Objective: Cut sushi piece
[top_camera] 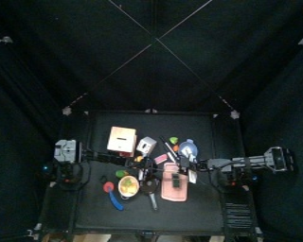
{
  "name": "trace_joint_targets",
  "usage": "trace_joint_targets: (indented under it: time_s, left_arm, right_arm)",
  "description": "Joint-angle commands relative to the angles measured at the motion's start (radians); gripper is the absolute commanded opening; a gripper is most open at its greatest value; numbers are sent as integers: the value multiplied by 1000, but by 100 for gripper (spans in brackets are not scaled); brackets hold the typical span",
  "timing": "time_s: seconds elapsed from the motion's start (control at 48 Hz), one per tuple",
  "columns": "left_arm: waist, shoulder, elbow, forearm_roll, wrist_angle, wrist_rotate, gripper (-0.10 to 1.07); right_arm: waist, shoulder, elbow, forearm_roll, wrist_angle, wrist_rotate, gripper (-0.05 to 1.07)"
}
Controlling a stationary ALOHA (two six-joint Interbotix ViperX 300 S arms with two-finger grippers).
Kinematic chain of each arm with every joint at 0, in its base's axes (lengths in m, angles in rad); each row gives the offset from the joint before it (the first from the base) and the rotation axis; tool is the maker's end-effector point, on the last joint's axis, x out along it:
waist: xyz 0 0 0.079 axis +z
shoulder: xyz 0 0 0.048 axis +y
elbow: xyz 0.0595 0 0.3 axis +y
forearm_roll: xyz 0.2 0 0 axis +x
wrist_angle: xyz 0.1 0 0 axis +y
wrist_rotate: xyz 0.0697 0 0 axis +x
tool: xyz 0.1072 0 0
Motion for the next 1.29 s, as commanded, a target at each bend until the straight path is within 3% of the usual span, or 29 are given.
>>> trace_joint_targets:
  time_s: [0.0,1.271]
  left_arm:
    - [-11,-8,5,2,2,0,42]
    - [-38,12,3,-12,28,0,42]
  right_arm:
    - [-3,3,12,0,40,-2,32]
    - [5,46,26,20,37,-2,32]
